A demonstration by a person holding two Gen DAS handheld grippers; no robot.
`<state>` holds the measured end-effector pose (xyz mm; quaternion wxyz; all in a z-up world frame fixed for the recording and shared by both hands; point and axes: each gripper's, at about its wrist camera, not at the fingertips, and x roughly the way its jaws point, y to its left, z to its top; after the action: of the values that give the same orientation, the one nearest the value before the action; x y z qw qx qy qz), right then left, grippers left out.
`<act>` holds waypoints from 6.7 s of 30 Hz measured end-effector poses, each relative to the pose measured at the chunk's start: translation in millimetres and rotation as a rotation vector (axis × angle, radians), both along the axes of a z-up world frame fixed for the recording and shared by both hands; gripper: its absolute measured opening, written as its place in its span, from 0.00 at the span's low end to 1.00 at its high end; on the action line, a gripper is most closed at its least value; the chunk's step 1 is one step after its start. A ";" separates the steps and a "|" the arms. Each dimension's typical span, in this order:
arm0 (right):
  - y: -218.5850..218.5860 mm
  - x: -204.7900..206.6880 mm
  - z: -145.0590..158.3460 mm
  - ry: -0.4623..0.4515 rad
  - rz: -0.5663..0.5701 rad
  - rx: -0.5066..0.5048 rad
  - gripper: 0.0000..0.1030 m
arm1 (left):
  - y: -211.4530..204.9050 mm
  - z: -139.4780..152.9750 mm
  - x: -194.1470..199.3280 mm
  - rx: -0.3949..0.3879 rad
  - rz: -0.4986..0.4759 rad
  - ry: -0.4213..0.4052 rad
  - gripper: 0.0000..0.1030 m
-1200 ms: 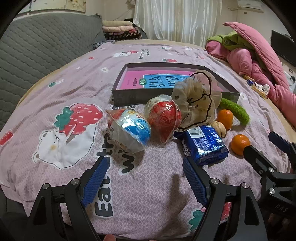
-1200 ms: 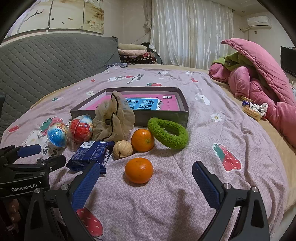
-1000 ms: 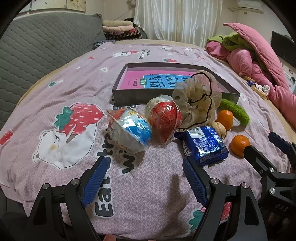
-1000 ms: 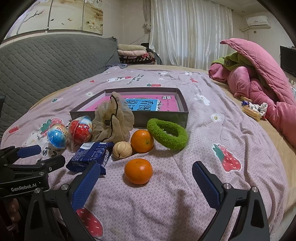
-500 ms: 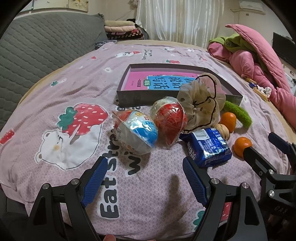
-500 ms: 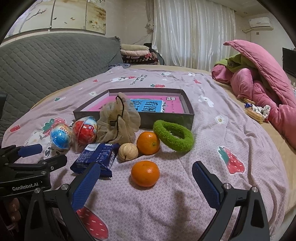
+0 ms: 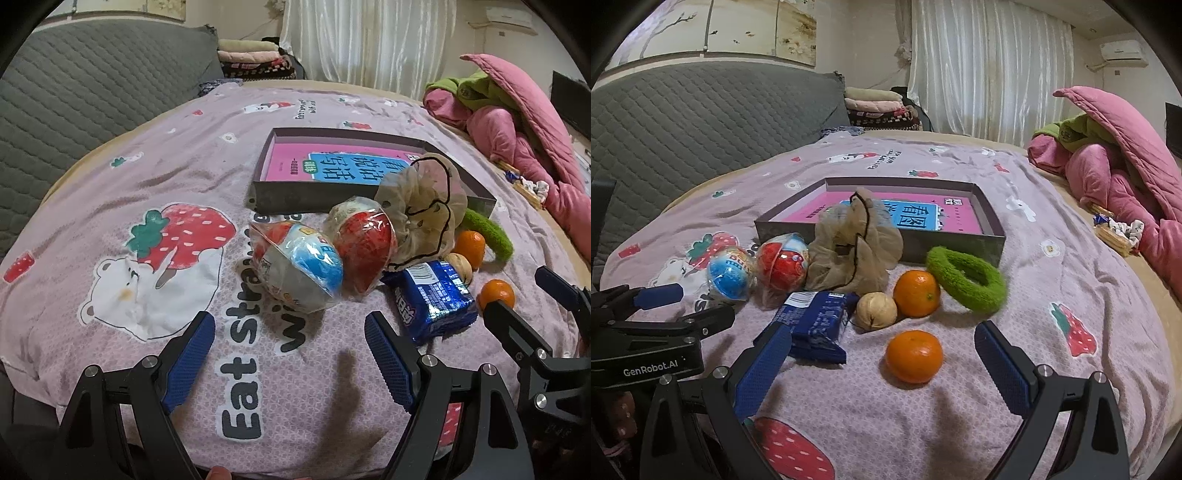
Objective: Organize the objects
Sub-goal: 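Move the left tool toward the blue-and-white wrapped egg while the right tool approaches a tangerine, then close the left tool on the wrapped egg while the right tool grasps the tangerine, then lift the egg with the left tool while the right tool lifts the tangerine toward the tray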
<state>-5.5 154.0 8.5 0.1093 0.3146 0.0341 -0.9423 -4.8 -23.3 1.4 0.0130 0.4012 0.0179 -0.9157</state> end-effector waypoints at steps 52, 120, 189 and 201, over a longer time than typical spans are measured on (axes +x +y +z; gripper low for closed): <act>27.0 -32.1 -29.3 -0.166 -0.123 0.042 0.89 | -13.8 -1.3 -48.2 0.044 0.114 -0.029 0.82; 12.0 -18.9 5.2 0.011 -0.038 0.046 0.36 | 11.7 39.3 -40.9 0.045 -0.018 0.131 0.59; 6.0 -106.6 60.5 0.163 -0.088 0.073 0.36 | 30.2 80.8 -97.5 -0.035 -0.047 0.249 0.59; 2.9 -127.1 59.2 0.150 -0.080 0.056 0.36 | 27.1 78.4 -126.7 -0.028 -0.018 0.232 0.59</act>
<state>-132.6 156.9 67.7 0.0596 0.2472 0.0560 -0.9655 -131.5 3.7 79.8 0.0081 0.2924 0.0027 -0.9563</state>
